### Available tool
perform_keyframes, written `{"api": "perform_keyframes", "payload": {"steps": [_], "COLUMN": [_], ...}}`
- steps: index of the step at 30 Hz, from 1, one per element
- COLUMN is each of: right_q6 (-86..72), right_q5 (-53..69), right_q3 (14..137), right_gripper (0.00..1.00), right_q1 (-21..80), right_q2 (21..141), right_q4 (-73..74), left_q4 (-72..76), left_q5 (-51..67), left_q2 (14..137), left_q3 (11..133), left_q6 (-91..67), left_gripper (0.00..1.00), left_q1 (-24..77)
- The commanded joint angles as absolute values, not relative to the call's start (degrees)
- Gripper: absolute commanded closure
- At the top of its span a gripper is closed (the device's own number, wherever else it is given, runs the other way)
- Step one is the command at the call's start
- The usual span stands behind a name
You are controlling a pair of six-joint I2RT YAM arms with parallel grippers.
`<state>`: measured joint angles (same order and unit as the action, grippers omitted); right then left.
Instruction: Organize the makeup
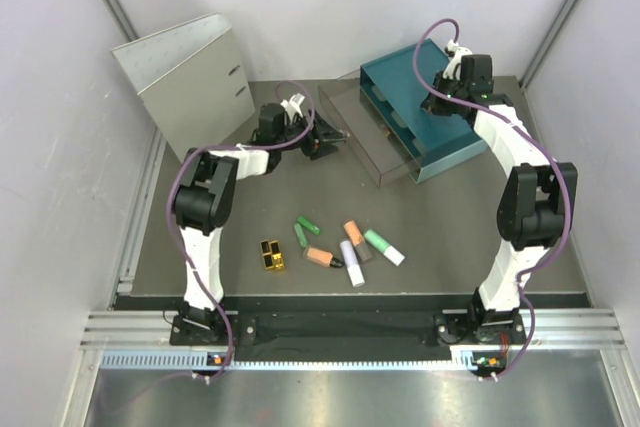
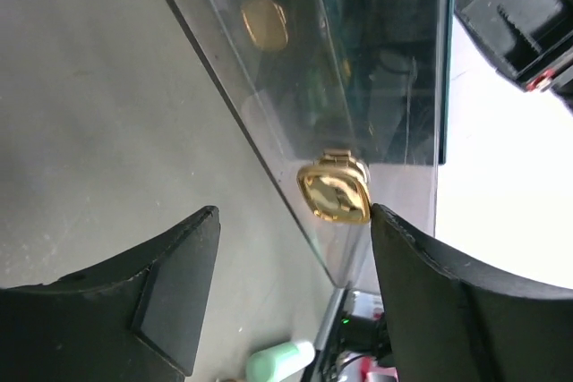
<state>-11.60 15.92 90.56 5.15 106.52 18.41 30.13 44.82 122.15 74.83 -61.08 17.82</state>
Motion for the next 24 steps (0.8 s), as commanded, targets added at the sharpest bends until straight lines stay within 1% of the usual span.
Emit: {"api": "perform_keyframes", "payload": {"steps": [1, 5, 9, 14, 16, 18, 19, 20, 24], "right_q6": [-11.0, -10.9, -11.0, -11.0, -11.1, -10.8, -10.6, -10.7, -10.6], "right_q5": [15.4, 15.4, 15.6, 15.6, 15.6, 15.6, 15.6, 15.6, 15.6], "right_q3": [91.0, 90.6, 90.4, 90.4, 90.3, 90.2, 90.1, 90.0, 89.7], "right_gripper": [1.00, 1.00, 1.00, 1.00, 1.00, 1.00, 1.00, 1.00, 1.00], "right_q1": [5.8, 5.8, 5.8, 5.9, 6.1, 6.1, 6.2, 6.2, 6.3], "right_q2": [108.9, 109.1, 109.5, 109.7, 109.7, 109.6, 109.6, 109.5, 109.7], "right_q4": [22.7, 22.7, 22.4, 22.3, 22.3, 22.5, 22.4, 22.4, 22.5], "left_q4": [20.9, 10.5, -0.8, -9.1, -14.5, -19.0, -20.6, -24.7, -30.3], "left_q5": [45.4, 42.7, 41.7, 40.4, 38.7, 36.3, 35.1, 32.2, 30.1], "left_q2": [115.2, 107.6, 103.2, 99.5, 98.5, 98.1, 97.7, 97.8, 98.9], "left_q3": [74.9, 73.7, 73.7, 73.8, 74.5, 76.0, 76.5, 77.2, 79.8], "left_q6": [-51.2, -39.8, -33.1, -27.2, -24.4, -19.0, -16.7, -12.8, -7.2], "left_gripper": [0.26, 0.19, 0.18, 0.17, 0.17, 0.17, 0.17, 0.17, 0.16], "left_q1": [17.2, 17.1, 17.2, 18.8, 21.2, 23.4, 26.2, 27.5, 32.2]}}
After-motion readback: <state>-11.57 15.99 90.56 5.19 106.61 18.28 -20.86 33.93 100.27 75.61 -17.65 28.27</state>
